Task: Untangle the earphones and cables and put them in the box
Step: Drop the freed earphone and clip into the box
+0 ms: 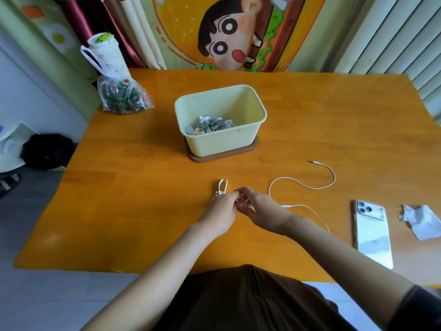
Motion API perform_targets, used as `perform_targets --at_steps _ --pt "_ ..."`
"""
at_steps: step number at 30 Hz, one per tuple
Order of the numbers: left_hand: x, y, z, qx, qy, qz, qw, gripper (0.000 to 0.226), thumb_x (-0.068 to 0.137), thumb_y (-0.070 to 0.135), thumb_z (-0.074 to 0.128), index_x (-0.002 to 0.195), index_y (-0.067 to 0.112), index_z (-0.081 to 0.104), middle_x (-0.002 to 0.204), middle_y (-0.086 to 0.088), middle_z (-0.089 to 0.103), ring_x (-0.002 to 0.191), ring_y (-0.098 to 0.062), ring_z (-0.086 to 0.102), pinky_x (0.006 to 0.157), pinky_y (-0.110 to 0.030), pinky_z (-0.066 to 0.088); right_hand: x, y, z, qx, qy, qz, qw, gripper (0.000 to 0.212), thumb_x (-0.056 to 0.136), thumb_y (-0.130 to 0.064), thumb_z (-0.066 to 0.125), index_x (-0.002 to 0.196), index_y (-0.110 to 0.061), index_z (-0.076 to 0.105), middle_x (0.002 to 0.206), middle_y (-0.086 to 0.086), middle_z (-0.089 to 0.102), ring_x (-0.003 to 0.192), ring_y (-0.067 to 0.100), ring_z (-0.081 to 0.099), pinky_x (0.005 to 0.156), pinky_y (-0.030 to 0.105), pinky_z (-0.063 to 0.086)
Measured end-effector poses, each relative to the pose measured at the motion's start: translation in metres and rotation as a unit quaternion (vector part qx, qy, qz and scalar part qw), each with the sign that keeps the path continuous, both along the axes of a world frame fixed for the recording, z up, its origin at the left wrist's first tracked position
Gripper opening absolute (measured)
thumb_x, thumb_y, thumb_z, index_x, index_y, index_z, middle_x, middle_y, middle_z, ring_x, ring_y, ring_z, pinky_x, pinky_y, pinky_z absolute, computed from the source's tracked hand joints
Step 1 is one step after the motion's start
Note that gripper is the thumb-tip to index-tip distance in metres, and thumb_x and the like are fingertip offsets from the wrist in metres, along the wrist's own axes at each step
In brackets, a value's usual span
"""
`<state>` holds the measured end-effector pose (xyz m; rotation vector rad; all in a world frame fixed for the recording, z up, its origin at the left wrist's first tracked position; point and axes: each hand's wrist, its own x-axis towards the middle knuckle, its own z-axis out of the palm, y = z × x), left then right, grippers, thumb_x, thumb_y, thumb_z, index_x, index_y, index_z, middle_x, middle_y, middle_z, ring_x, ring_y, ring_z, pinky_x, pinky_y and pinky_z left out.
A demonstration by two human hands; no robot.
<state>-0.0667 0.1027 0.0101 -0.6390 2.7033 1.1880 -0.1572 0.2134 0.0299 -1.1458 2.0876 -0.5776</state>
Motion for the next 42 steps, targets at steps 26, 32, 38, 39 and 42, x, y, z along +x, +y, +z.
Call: perform_targets --at_steps 26,32,38,39,42 --pt "-0.017 -0.028 -0.057 -0.065 -0.205 0.132 0.968 0.054 0.089 0.059 0.051 0.118 0.014 0.055 0.128 -0.007 0.051 0.121 -0.026 0.042 0.095 -0.039 0.039 -0.032 0.033 -0.036 0.18 -0.032 -0.125 0.975 0.021 0.097 -0.005 0.042 0.106 0.002 0.059 0.097 0.015 0.067 0.074 0.019 0.057 0.065 0.026 0.05" --pt "-0.019 -0.011 -0.06 -0.012 -0.151 0.139 0.979 0.028 0.089 0.041 0.062 0.09 0.014 0.053 0.098 -0.002 0.057 0.092 -0.02 0.053 0.068 -0.03 0.041 -0.052 0.035 -0.023 0.142 -0.015 -0.186 0.972 0.03 0.091 0.004 0.038 0.104 -0.006 0.062 0.098 0.016 0.066 0.09 0.031 0.059 0.071 0.033 0.046" --pt "-0.019 0.003 -0.057 0.042 -0.099 0.174 0.979 0.025 0.092 0.03 0.059 0.081 0.015 0.043 0.087 -0.001 0.052 0.08 -0.019 0.05 0.062 -0.028 0.037 -0.056 0.007 0.013 -0.009 0.001 -0.215 0.977 0.021 0.098 -0.017 0.041 0.097 -0.012 0.062 0.069 -0.002 0.054 0.063 0.02 0.049 0.057 0.032 0.036" --pt "-0.021 0.005 -0.056 0.072 -0.098 0.178 0.976 0.026 0.092 0.03 0.06 0.08 0.016 0.042 0.084 0.0 0.053 0.079 -0.02 0.052 0.06 -0.028 0.039 -0.053 0.002 0.018 -0.051 0.022 -0.215 0.975 0.02 0.098 -0.022 0.045 0.096 -0.012 0.062 0.066 -0.001 0.054 0.059 0.018 0.047 0.056 0.032 0.035" --pt "-0.03 0.017 -0.043 0.242 -0.085 0.22 0.941 0.034 0.088 0.028 0.066 0.106 0.011 0.043 0.097 -0.008 0.056 0.078 -0.018 0.06 0.071 -0.032 0.054 -0.043 -0.011 0.027 -0.144 0.022 -0.221 0.964 0.016 0.097 -0.022 0.048 0.09 -0.015 0.06 0.058 -0.005 0.055 0.048 0.007 0.046 0.051 0.023 0.034"
